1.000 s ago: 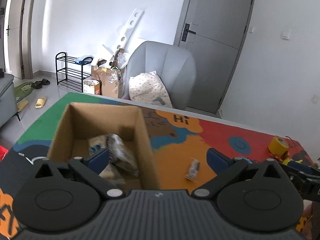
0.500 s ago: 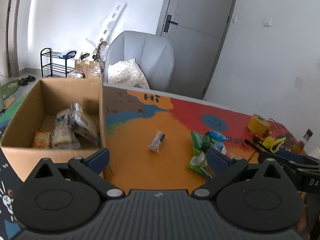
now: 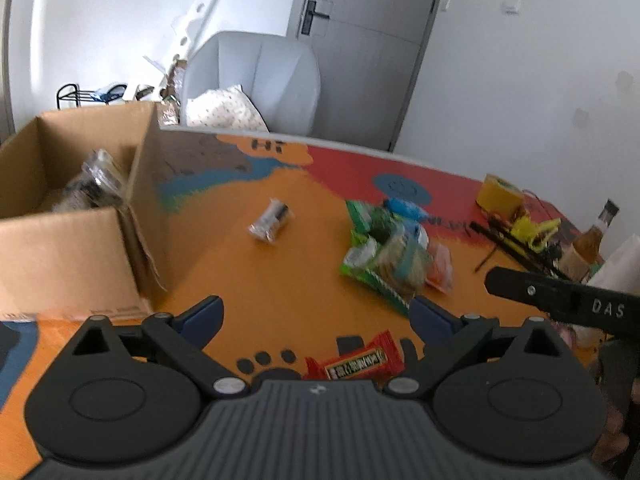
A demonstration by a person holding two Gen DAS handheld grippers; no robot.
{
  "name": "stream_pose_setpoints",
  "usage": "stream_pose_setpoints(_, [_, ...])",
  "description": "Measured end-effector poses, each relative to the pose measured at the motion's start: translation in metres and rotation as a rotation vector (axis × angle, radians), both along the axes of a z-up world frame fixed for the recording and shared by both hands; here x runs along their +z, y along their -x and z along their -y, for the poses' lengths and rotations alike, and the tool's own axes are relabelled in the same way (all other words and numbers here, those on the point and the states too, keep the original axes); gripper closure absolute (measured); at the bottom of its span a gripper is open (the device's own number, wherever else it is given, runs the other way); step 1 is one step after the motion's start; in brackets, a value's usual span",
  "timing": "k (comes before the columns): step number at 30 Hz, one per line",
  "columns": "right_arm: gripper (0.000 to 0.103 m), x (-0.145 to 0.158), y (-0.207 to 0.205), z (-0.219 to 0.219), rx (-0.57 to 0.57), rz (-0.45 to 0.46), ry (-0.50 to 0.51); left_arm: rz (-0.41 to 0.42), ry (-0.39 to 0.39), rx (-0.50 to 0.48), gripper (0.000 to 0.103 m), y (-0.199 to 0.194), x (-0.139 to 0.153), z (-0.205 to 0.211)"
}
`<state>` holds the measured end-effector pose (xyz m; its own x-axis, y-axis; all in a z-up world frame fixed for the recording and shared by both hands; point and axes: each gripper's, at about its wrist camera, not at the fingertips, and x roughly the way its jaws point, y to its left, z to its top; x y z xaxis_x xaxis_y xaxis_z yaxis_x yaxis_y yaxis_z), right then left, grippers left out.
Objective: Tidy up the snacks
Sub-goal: 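Move both tools back toward the remaining snacks on the table, then grasp the red chocolate bar with left tool while right grasps pink wafer pack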
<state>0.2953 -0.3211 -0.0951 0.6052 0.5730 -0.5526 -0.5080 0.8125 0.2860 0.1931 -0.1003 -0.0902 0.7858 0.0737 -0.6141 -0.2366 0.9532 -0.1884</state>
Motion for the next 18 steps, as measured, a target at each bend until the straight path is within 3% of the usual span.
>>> stream_pose_setpoints(2, [0.01, -0.004, -0.001, 0.0, -0.001, -0.017, -0.006, -0.02, 0.014, -0.002, 0.008, -0.003, -0.006, 0.0])
stream_pose_setpoints(12, [0.01, -0.01, 0.001, 0.004, -0.025, -0.039, 0.003, -0.085, 0.037, -0.066, 0.008, -0.01, -0.028, 0.019])
stream_pose_setpoints(15, [0.01, -0.013, 0.0, 0.005, -0.033, -0.049, 0.01, -0.109, 0.0, -0.074, 0.01, -0.012, -0.035, 0.028])
stream_pose_setpoints(18, [0.01, -0.015, 0.0, 0.001, -0.029, -0.055, 0.023, -0.116, -0.072, -0.048, 0.025, -0.012, -0.037, 0.035])
